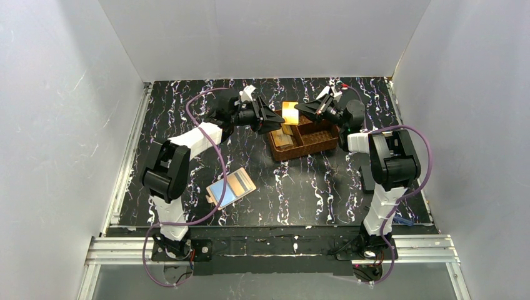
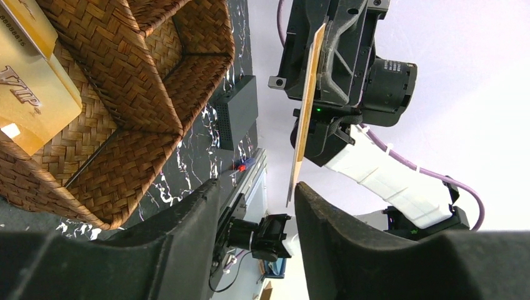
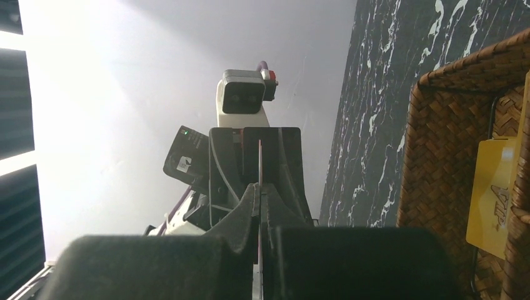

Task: Put the credit cards into the card holder
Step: Place the credit card in the storage box.

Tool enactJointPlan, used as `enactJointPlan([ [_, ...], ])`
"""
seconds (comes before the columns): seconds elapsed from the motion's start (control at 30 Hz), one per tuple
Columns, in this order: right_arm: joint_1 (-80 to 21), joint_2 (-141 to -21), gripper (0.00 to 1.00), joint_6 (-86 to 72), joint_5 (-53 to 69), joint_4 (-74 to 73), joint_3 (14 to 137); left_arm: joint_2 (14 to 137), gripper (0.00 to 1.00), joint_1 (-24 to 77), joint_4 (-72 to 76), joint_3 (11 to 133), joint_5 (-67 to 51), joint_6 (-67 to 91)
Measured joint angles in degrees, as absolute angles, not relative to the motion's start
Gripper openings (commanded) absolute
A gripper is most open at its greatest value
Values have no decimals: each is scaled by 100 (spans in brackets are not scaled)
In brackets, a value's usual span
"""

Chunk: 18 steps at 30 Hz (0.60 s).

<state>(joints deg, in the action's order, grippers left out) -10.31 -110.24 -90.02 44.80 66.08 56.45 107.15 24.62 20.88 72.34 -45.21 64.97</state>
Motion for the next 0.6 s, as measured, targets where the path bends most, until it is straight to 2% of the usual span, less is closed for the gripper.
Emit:
enactJointPlan([
  [0.1, -1022, -11024, 1, -9052, 4429, 6617, 5634, 10715, 51, 2486, 2099, 7234, -4523, 6486],
  [0.6, -1017, -11024, 1, -9133, 4344, 6624, 5631, 10689, 46, 2534, 2145, 7081, -4545, 6458],
])
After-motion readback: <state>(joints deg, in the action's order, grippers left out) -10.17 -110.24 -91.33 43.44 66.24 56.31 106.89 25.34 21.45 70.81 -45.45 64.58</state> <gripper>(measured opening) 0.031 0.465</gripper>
